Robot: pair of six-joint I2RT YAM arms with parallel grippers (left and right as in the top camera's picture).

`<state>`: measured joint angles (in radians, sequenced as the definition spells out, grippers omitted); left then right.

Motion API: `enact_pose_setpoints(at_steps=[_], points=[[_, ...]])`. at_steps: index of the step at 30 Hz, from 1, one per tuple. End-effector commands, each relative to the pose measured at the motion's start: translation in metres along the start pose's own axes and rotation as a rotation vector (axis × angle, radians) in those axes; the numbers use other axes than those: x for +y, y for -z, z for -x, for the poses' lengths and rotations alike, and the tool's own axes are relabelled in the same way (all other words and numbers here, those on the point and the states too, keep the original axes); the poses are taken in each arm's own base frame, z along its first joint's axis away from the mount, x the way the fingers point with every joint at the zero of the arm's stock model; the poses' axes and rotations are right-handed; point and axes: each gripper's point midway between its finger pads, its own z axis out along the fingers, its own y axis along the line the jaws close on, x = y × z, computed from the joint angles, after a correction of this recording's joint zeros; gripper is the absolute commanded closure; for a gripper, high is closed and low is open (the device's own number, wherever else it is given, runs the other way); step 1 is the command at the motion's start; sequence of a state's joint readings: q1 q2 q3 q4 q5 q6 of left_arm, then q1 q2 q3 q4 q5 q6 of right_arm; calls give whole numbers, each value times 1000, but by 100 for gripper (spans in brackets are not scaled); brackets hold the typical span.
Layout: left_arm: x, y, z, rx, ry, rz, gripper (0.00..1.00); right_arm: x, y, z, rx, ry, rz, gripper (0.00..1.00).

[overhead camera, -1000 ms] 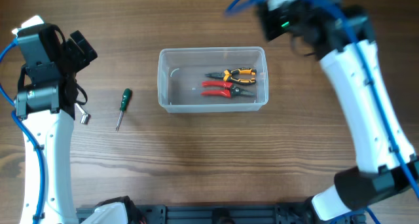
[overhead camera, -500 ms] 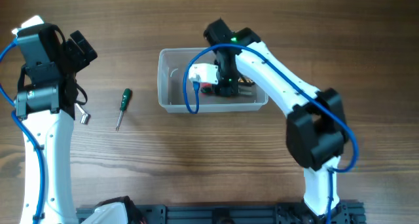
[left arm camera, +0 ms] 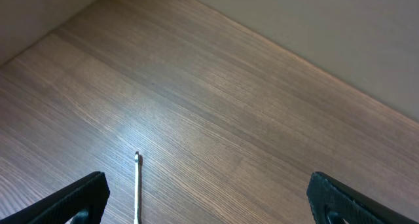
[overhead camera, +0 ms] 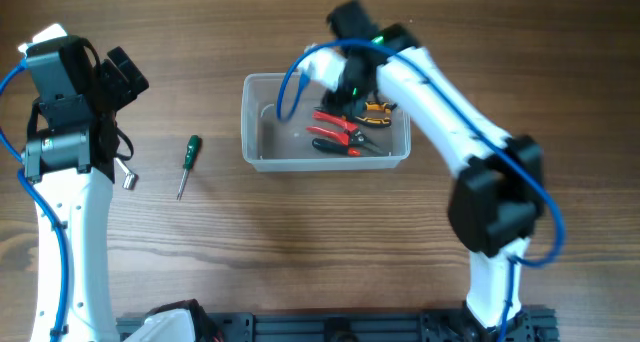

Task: Pack container
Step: 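Place the red-handled screwdriver into the container and release it, then grasp the green-handled screwdriver with the left gripper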

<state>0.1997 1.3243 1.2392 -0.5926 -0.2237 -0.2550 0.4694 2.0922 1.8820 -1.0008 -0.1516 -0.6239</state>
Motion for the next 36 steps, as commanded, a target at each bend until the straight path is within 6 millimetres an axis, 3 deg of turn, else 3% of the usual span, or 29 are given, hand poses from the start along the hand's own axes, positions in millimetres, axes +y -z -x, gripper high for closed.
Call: enact_pose_setpoints(at_steps=[1,3,5,6,9,11,12,13,17,21,25,30,32,36], points=[[2,3,9,-22,-8,8,0,-74,143,31,-330,-341,-261,33],[2,3,9,-22,-8,8,0,-124,191,-8,-423,-620,-359,28],[2,3,9,-22,-8,8,0,-159,208,-67,-413,-880,-401,28],[2,3,9,-22,-8,8,0,-174,210,-105,-379,-1012,-418,28],[2,3,9,-22,-8,8,0,-188,197,-180,-270,-1218,-423,28],[2,3,9,-22,-8,8,0,-189,182,-219,-196,-1300,-411,17],[1,3,9,-21,-4,5,0,-188,176,-227,-179,-1316,-406,1],[-4,3,8,-11,4,-25,0,-187,170,-235,-161,-1331,-398,0],[-36,5,-20,127,40,-216,0,-185,153,-242,-130,-1342,-378,1],[-35,-16,-58,284,-4,-202,0,-195,156,-238,-167,-1329,-403,0],[-32,-48,-123,516,-318,-225,0,-195,156,-238,-169,-1328,-404,0],[-49,-80,-174,633,-608,-312,5,-195,156,-238,-169,-1328,-404,0],[-54,-88,-200,690,-750,-342,12,-195,156,-238,-169,-1328,-404,0],[-47,-109,-231,754,-929,-231,16,-195,156,-238,-169,-1328,-404,0]])
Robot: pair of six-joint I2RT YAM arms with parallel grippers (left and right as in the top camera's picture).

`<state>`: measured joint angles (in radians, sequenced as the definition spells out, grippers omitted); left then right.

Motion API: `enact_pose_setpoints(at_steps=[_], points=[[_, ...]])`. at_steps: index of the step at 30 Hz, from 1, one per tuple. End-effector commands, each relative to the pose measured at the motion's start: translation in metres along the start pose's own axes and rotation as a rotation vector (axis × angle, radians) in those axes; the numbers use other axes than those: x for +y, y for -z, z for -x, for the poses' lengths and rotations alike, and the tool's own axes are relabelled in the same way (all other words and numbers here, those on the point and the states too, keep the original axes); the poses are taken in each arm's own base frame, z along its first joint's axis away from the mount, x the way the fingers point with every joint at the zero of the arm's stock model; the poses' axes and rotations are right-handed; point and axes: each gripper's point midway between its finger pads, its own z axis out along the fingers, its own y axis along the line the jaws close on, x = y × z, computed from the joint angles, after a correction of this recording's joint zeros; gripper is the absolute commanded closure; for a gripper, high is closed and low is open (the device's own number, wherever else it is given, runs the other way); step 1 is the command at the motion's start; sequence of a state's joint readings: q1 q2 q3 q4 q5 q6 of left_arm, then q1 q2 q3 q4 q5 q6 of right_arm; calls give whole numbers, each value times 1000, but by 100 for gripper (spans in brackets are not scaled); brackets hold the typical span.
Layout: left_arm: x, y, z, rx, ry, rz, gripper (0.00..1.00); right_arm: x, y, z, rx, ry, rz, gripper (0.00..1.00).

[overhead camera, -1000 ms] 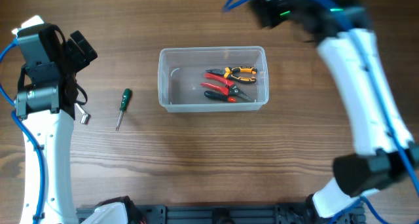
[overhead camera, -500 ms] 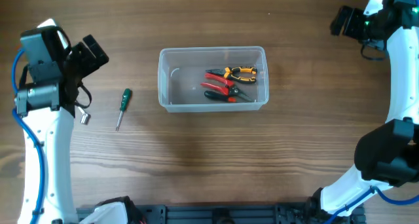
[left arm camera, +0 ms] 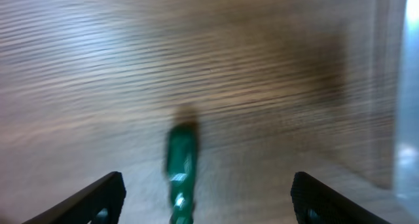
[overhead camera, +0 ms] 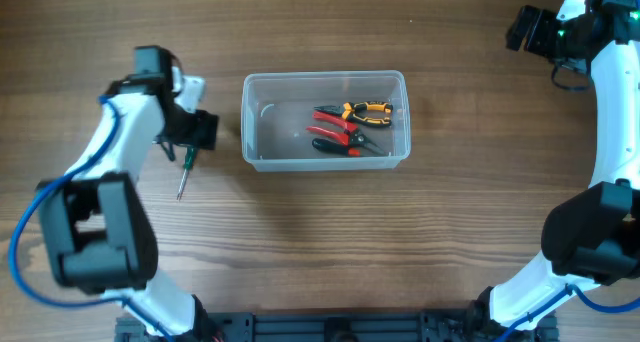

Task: Pack container
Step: 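Grasp the green-handled screwdriver with the left gripper, then carry the green screwdriver into the container and open the left gripper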

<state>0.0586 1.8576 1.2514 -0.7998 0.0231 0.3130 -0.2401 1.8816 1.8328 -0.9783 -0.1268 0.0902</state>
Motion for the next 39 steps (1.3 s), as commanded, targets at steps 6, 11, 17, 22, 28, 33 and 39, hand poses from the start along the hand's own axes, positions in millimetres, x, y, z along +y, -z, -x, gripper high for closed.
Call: enact_pose_setpoints(at_steps=[6,11,17,22,28,33,39], points=[[7,-28,-9,105,-118,107,15,1,-7,-3,14,-15,2,0],[8,-29,-19,142,-110,97,27,1,-7,-3,14,-15,2,0],[5,-33,-22,125,-48,-25,30,1,-7,-3,13,-14,2,0],[15,-33,-26,123,-65,-45,29,1,-7,-3,14,-15,2,0],[13,-41,-27,136,-128,-52,34,1,-7,-3,14,-15,2,0],[11,-56,-36,182,-128,-66,45,1,-7,-3,14,-15,2,0],[25,-51,-35,193,-125,22,94,1,-7,-3,13,-14,2,0]])
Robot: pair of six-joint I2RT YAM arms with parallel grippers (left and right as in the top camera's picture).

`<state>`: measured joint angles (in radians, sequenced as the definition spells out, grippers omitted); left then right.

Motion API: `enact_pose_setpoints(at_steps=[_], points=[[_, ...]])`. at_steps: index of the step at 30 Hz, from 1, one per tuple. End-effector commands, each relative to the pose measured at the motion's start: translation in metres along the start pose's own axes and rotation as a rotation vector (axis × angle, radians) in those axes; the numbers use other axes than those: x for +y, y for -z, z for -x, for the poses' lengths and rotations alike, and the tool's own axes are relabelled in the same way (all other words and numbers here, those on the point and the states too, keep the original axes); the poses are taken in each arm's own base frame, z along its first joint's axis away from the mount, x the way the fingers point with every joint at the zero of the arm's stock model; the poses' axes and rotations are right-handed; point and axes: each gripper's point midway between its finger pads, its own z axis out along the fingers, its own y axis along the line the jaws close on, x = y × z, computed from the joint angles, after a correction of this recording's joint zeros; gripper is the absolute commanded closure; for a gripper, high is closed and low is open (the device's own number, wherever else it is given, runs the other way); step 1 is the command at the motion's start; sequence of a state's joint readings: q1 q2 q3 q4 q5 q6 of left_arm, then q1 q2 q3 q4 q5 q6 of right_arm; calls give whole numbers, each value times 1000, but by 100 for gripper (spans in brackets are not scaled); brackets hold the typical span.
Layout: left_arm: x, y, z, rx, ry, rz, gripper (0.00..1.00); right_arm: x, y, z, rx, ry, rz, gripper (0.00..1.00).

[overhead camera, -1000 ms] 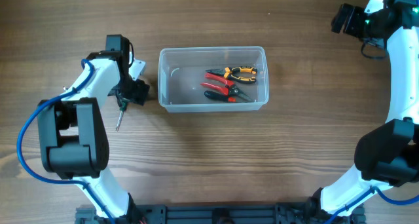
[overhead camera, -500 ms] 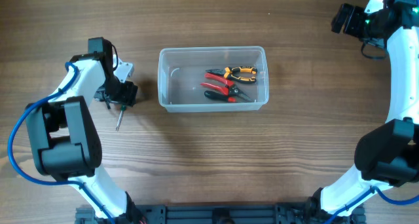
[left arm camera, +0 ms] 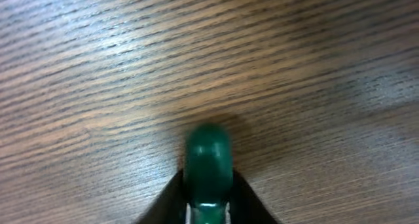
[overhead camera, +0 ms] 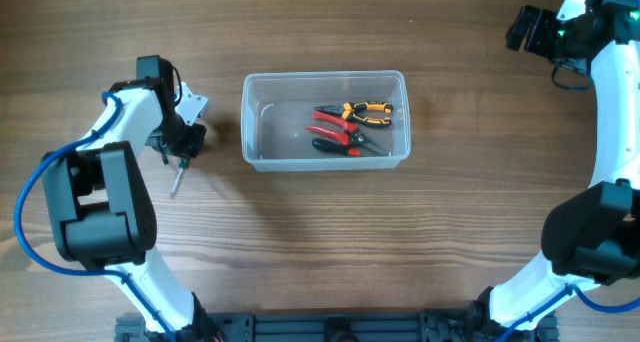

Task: Pack container
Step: 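Carry the green screwdriver into the container and open the left gripper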

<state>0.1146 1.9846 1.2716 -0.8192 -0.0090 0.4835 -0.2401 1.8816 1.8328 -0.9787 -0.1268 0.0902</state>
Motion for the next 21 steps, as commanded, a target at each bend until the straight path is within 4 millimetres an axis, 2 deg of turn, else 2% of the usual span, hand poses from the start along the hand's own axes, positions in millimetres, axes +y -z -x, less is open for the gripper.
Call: enact_pose_setpoints(at_steps=[1,3,5,6,7,8,9,11,12,13,16,19,21], points=[[1,-11,-7,49,-17,31,96,1,-7,-3,14,-15,2,0],[-3,5,5,3,-40,50,96,1,-7,-3,14,-15,2,0],[-11,45,28,-77,-80,81,96,1,-7,-3,13,-15,2,0],[-17,67,39,-112,-102,92,96,1,-7,-3,13,-15,2,0],[-27,100,53,-164,-136,106,96,1,-7,-3,13,-15,2,0],[-36,124,63,-207,-164,120,96,1,-7,-3,14,-15,2,0],[-64,180,87,-330,-298,187,96,1,-7,-3,13,-14,2,0],[-88,205,98,-403,-431,230,96,1,-7,-3,13,-15,2,0],[-100,212,102,-426,-491,248,96,1,-7,-3,13,-14,2,0],[-120,217,104,-442,-596,258,96,1,-7,-3,13,-14,2,0],[-170,209,102,-434,-821,221,96,1,-7,-3,13,-14,2,0],[-223,175,99,-395,-971,66,96,1,-7,-3,13,-15,2,0],[-244,145,95,-338,-1044,-19,96,1,-7,-3,13,-15,2,0]])
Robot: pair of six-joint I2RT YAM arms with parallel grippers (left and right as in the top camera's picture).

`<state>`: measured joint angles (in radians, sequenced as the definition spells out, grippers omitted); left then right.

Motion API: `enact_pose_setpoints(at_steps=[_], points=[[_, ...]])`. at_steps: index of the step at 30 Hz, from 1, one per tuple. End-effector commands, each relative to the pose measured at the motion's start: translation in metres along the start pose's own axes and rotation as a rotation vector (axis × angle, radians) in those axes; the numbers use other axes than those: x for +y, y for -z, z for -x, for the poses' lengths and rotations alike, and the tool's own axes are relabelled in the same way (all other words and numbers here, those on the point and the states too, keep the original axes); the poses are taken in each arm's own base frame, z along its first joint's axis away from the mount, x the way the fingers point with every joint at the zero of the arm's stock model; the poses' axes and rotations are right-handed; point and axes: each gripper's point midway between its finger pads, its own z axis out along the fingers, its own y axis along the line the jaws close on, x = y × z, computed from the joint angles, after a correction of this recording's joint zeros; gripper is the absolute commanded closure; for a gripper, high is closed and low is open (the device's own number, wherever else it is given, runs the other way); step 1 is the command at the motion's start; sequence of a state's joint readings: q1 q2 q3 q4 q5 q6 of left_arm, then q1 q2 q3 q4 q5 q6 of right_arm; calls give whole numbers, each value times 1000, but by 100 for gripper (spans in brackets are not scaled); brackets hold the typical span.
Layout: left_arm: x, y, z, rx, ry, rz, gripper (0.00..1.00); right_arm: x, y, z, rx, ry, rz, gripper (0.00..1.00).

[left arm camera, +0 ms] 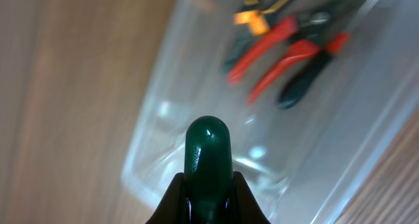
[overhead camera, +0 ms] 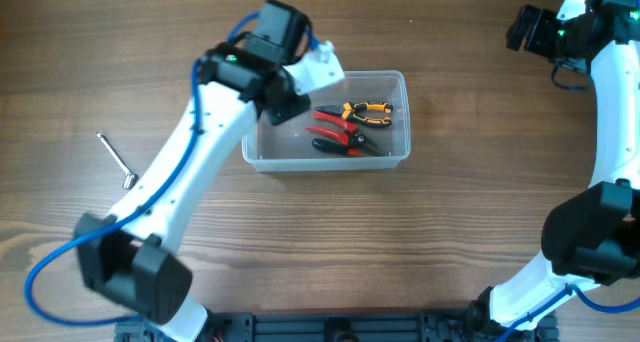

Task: Pack container
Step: 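Carry the green screwdriver into the container and open the left gripper, then grasp the silver socket wrench with the left gripper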

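My left gripper [left arm camera: 207,188] is shut on the green handle of a screwdriver [left arm camera: 207,152]. It holds the tool over the left end of the clear plastic container [overhead camera: 258,160], whose near wall [left arm camera: 157,145] shows below the handle. In the overhead view the left gripper [overhead camera: 284,106] hides the screwdriver. Inside the container lie orange-handled pliers [overhead camera: 366,110] and red-handled pliers [overhead camera: 336,128], the red pair [left arm camera: 288,50] also showing in the left wrist view. My right gripper [overhead camera: 524,28] is far off at the table's back right corner; its jaws are too small to read.
A small metal L-shaped key [overhead camera: 116,154] lies on the wooden table [overhead camera: 320,242] well left of the container. My left arm [overhead camera: 190,172] stretches diagonally from the front left up to the box. The right arm [overhead camera: 610,132] runs along the right edge.
My left gripper was shut on the screwdriver on the table left of the container; now it holds it raised over the container's left end. The right arm has not moved.
At first my right arm reached over the container with the pliers in it, and the screwdriver lay on the table by my open left gripper. Then the right arm was back at the far right, the left gripper open over the screwdriver. It then gripped the handle, now over the container.
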<state>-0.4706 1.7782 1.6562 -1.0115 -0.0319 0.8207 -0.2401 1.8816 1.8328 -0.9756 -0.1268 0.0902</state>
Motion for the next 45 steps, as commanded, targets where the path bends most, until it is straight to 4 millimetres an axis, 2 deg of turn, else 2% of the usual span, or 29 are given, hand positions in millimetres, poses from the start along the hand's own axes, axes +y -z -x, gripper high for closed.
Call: enact_pose_setpoints(at_steps=[1,3,5,7,9,12,15,16,17,19,20,23,24,25,26,28,29,31,33,36,38,40,43,45], points=[[-42,-47,12,-6,-121,-194,96,1,-7,-4,16,-15,2,0],[-56,-72,8,37,-138,-247,96,1,-7,-4,16,-15,2,0],[-68,-92,2,58,-292,-298,96,1,-7,-4,16,-15,1,1],[-70,-103,0,51,-404,-311,96,1,-7,-4,16,-15,2,0],[-55,-109,3,41,-423,-256,96,1,-7,-4,16,-15,2,0],[-31,-113,-1,58,-405,-172,84,1,-7,-4,16,-15,2,0],[-6,-114,-11,140,-318,-61,62,1,-7,-4,16,-15,1,0],[4,-110,-14,175,-243,-11,46,1,-7,-4,16,-15,2,0],[14,-104,-14,195,-169,38,27,1,-7,-4,16,-15,2,0],[36,-82,-12,212,30,153,10,1,-7,-4,16,-15,1,1],[46,-54,-5,180,176,193,6,1,-7,-4,16,-15,2,0],[58,11,3,88,474,256,7,1,-7,-3,16,-15,1,0],[62,39,-1,52,593,278,7,1,-7,-4,16,-15,2,0],[65,57,-10,35,678,293,9,1,-7,-4,16,-15,2,0],[71,78,-33,37,805,315,11,1,-7,-4,16,-15,2,0],[81,93,-88,104,1134,358,12,1,-7,-4,16,-15,2,0],[84,96,-145,210,1429,398,12,1,-7,-4,17,-15,1,0],[85,89,-224,365,1691,428,8,1,-7,-4,16,-15,2,0],[82,71,-281,436,1850,394,7,1,-7,-4,16,-15,2,0],[67,30,-334,438,2055,271,8,1,-7,-4,17,-15,1,0],[54,9,-364,471,2161,279,7,1,-7,-3,16,-15,2,0],[43,-12,-390,466,2229,298,14,1,-7,-4,16,-15,2,0],[47,-36,-396,340,2296,255,27,1,-7,-4,17,-15,1,0],[58,-45,-405,303,2284,314,28,1,-7,-4,16,-15,2,0]])
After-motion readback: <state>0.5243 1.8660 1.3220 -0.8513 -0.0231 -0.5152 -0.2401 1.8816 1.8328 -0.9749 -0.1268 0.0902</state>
